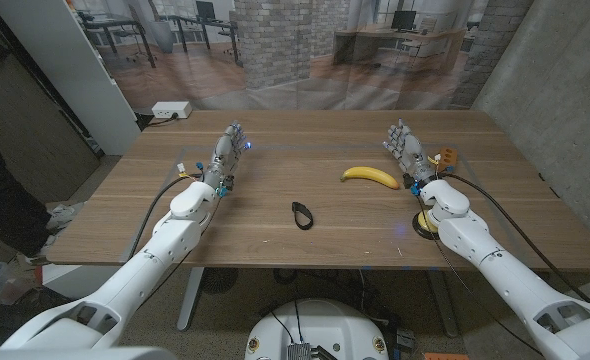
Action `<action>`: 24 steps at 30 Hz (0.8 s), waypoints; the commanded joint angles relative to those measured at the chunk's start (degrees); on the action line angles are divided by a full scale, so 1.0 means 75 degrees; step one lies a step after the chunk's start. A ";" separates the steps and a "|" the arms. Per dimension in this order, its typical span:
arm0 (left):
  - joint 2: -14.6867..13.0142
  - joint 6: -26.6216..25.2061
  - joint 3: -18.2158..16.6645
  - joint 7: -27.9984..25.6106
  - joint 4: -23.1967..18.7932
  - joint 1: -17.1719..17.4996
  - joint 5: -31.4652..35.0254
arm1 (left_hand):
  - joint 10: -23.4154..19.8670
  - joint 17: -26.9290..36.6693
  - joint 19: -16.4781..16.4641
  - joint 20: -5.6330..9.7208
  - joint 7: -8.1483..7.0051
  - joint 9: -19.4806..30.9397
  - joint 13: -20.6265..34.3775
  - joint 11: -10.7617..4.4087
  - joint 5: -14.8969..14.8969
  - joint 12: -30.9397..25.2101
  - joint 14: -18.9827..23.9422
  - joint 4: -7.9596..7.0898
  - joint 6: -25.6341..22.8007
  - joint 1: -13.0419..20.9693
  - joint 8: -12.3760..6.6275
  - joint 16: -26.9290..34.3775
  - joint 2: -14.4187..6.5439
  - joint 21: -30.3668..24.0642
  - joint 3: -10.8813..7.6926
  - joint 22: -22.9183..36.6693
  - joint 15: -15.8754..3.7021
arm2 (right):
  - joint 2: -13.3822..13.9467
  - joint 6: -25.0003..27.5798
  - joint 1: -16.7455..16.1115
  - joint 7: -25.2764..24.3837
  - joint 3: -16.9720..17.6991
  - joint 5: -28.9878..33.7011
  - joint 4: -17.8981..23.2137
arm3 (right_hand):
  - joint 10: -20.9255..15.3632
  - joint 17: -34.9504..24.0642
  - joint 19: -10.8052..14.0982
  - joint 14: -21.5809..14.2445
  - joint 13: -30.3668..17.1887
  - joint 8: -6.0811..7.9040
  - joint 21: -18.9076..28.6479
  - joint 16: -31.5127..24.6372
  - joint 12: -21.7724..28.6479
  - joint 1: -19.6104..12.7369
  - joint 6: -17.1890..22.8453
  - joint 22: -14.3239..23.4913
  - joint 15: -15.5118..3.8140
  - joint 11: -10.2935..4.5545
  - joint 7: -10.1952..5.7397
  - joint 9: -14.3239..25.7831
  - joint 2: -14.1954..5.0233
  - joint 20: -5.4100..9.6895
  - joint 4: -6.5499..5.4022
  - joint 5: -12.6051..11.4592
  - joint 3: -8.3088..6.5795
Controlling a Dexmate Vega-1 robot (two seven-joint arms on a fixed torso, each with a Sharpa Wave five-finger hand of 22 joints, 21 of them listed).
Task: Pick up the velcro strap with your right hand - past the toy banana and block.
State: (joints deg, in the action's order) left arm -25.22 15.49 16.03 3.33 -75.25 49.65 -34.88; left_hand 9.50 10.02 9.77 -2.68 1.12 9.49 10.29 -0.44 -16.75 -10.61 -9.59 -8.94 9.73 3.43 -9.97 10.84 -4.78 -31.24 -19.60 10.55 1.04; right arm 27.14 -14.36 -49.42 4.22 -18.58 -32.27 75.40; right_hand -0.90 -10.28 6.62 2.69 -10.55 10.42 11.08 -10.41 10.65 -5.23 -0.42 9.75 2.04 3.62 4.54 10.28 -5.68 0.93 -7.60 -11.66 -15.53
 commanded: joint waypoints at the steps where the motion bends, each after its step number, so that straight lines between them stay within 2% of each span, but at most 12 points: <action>1: 0.1673 -0.0938 -0.2068 0.1459 -0.0216 0.0333 0.2186 | 0.1270 0.0028 0.1125 -0.0004 0.0008 0.0037 0.0029 0.0001 -0.0045 -0.0049 -0.1622 0.0002 0.0917 0.0008 -0.0035 0.0032 -0.0367 -0.0040 -0.0056 0.0023 -0.0009 | -0.2123 0.0779 -0.0548 0.1279 0.2616 0.2150 0.0490 | 0.0012 -0.0006 0.0071 0.0045 -0.0025 0.0059 0.0031 -0.0045 0.0055 -0.0037 0.0011 0.0029 0.0026 0.0074 0.0080 0.0027 -0.0144 -0.0017 0.0019 -0.0048 -0.0057; 6: 0.2251 -0.1109 -0.2683 0.1909 -0.0280 0.0339 0.2835 | 0.1258 0.0028 0.1114 -0.0004 0.0009 0.0037 0.0029 0.0007 -0.0047 -0.0055 -0.1618 0.0004 0.0911 0.0008 -0.0039 0.0034 -0.0363 -0.0030 -0.0052 0.0023 -0.0007 | -0.2782 0.0876 -0.0546 0.1800 0.3289 0.2937 0.0597 | 0.0004 0.0002 0.0083 0.0043 -0.0024 0.0057 0.0033 -0.0041 0.0057 -0.0083 0.0006 0.0026 0.0039 0.0088 0.0091 0.0025 -0.0111 -0.0029 0.0068 -0.0048 -0.0064; 12: 0.2747 -0.1219 -0.3188 0.2324 -0.0315 0.0297 0.3371 | 0.1254 0.0028 0.1114 -0.0007 0.0016 0.0037 0.0029 -0.0012 -0.0049 -0.0056 -0.1619 0.0006 0.0902 0.0008 -0.0043 0.0034 -0.0359 -0.0013 -0.0047 0.0024 -0.0013 | -0.3338 0.0893 -0.0548 0.2255 0.3863 0.3681 0.0796 | -0.0011 0.0011 0.0094 0.0035 -0.0023 0.0060 0.0033 -0.0038 0.0061 -0.0157 0.0013 0.0023 0.0068 0.0119 0.0115 0.0023 -0.0062 -0.0059 0.0145 -0.0048 -0.0077; 24: 0.3297 -0.1281 -0.3736 0.2790 -0.0353 0.0217 0.4014 | 0.1247 0.0027 0.1103 -0.0012 0.0021 0.0038 0.0029 -0.0017 -0.0051 -0.0059 -0.1612 0.0009 0.0878 0.0006 -0.0050 0.0037 -0.0348 0.0012 -0.0036 0.0025 -0.0001 | -0.3952 0.0545 -0.0539 0.2726 0.4504 0.4780 0.1018 | -0.0133 0.0024 0.0143 -0.0048 -0.0020 0.0106 0.0038 -0.0056 0.0100 -0.0350 0.0134 0.0015 0.0094 0.0127 0.0134 0.0019 0.0042 -0.0098 0.0339 -0.0052 -0.0114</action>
State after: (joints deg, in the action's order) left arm -4.99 6.90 -7.38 20.22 -77.47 51.68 -10.35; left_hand 9.68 10.01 9.77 -2.68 1.12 9.48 10.29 -0.63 -16.74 -10.81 -9.58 -8.94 9.73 3.43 -9.97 10.83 -4.78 -31.23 -19.60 10.54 1.05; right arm 2.71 -8.46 -53.29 20.74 9.72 -4.66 81.33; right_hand -1.44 -10.13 7.14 2.45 -10.54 10.87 11.08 -10.41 11.09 -6.98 0.00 9.74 2.26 4.12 5.34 10.27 -5.45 0.40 -5.59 -11.66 -16.21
